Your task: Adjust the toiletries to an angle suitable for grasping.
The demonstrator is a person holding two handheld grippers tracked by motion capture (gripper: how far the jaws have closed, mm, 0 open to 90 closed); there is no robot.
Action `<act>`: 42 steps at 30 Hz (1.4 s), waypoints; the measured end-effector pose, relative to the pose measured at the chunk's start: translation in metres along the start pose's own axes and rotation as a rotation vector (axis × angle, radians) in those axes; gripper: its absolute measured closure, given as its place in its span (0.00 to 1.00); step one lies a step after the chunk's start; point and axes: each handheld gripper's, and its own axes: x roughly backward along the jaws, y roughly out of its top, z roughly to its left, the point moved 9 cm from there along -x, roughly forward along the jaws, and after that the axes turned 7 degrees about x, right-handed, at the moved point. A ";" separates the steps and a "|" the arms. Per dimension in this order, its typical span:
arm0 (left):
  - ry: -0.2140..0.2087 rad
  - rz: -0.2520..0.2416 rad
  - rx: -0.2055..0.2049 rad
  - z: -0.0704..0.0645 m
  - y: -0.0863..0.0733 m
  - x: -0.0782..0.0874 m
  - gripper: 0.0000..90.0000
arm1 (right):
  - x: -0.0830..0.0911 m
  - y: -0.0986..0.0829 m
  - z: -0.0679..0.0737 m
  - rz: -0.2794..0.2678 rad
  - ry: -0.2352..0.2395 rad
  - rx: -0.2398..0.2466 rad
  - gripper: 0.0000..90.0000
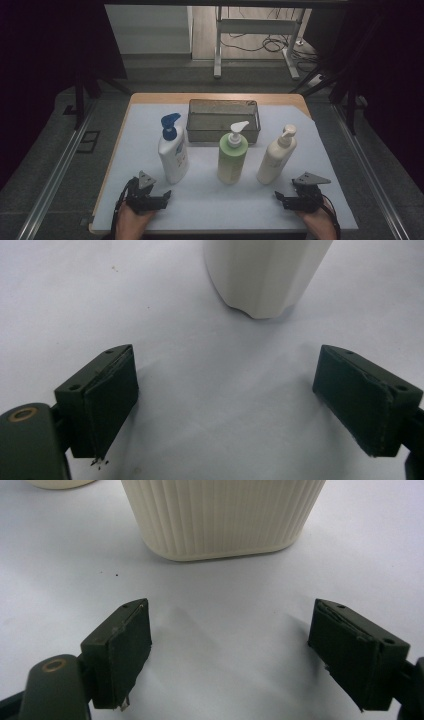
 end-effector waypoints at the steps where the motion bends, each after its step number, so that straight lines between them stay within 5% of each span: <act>1: 0.002 -0.002 -0.005 0.000 0.000 0.000 0.12 | 0.000 0.000 0.000 0.000 0.000 0.001 0.19; 25: -0.004 0.000 0.003 0.000 0.000 0.000 0.12 | 0.000 0.000 0.001 0.001 0.015 0.002 0.17; 32: -0.004 0.000 0.003 0.000 0.000 0.000 0.12 | 0.005 0.000 -0.006 0.000 -0.009 -0.021 0.38; 42: -0.004 0.000 0.004 0.000 0.000 0.000 0.12 | 0.007 0.006 -0.010 -0.013 0.015 -0.063 0.52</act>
